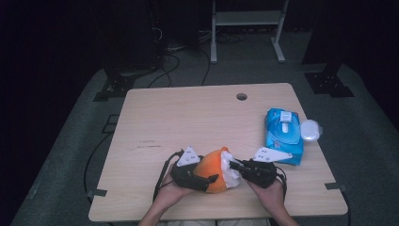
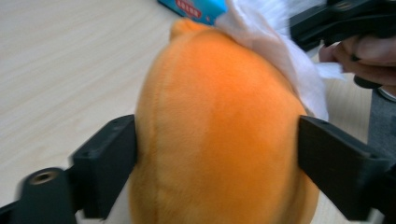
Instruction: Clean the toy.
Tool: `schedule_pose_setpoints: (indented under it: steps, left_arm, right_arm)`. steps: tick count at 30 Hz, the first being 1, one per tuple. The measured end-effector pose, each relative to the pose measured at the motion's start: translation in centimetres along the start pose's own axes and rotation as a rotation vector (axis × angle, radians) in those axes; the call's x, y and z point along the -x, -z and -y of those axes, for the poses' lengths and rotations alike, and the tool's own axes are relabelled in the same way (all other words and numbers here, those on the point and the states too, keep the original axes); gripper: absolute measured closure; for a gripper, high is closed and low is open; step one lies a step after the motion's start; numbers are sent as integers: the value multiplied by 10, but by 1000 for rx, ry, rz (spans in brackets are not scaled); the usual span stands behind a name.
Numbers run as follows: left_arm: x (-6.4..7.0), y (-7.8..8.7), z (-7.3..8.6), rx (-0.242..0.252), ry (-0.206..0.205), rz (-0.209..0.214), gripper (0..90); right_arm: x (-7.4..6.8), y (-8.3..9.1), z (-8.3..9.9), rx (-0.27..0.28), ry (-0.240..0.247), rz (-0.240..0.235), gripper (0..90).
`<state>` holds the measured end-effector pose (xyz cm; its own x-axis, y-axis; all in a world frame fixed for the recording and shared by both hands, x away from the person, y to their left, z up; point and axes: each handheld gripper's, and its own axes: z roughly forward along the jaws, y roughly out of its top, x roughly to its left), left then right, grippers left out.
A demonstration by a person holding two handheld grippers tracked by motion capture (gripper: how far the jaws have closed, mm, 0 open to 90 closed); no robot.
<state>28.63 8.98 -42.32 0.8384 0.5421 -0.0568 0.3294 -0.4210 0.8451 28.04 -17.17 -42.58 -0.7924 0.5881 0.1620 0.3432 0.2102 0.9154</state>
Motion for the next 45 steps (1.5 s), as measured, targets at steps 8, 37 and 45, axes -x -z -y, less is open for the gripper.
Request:
schedule_pose_setpoints:
  steps: [8,37,45]
  left_arm:
    - [6,3,2,7,-79,6,330]
    - [21,-2,1,23,-170,27,276]
    - [33,-3,2,21,-264,51,302]
  right_arm:
    - [35,2,15,-38,-85,77,842]
    - [29,8,6,0,-91,35,841]
    - [17,12,-9,29,-23,20,841]
